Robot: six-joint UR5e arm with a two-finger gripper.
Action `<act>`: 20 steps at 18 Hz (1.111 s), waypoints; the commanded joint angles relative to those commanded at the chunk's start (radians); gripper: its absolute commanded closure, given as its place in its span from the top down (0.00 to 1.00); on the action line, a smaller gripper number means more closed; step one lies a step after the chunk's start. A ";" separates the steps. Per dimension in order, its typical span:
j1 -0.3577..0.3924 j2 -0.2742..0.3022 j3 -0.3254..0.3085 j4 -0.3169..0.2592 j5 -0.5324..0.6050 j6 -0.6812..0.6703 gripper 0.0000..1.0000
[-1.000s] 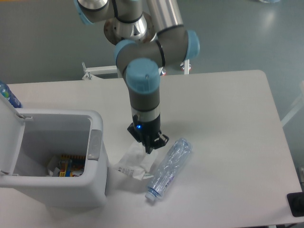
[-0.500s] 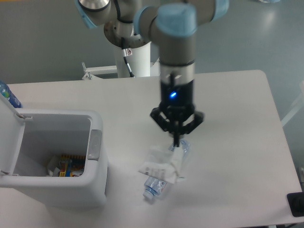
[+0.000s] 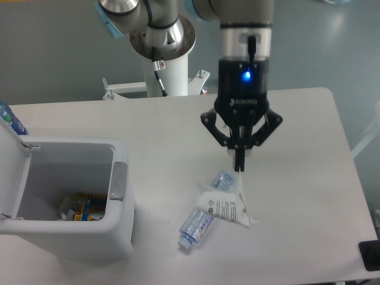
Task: Place the trash in the trash can
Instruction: 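Carry the bag over the white bin and open the gripper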
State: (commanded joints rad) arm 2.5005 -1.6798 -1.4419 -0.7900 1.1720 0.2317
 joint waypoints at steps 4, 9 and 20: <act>-0.124 0.023 -0.011 0.000 0.000 -0.002 0.00; -0.298 0.040 -0.069 0.000 0.008 -0.020 0.00; -0.359 0.034 -0.152 0.002 0.005 -0.031 0.20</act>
State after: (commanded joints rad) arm 2.1414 -1.6460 -1.5938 -0.7885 1.1766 0.2010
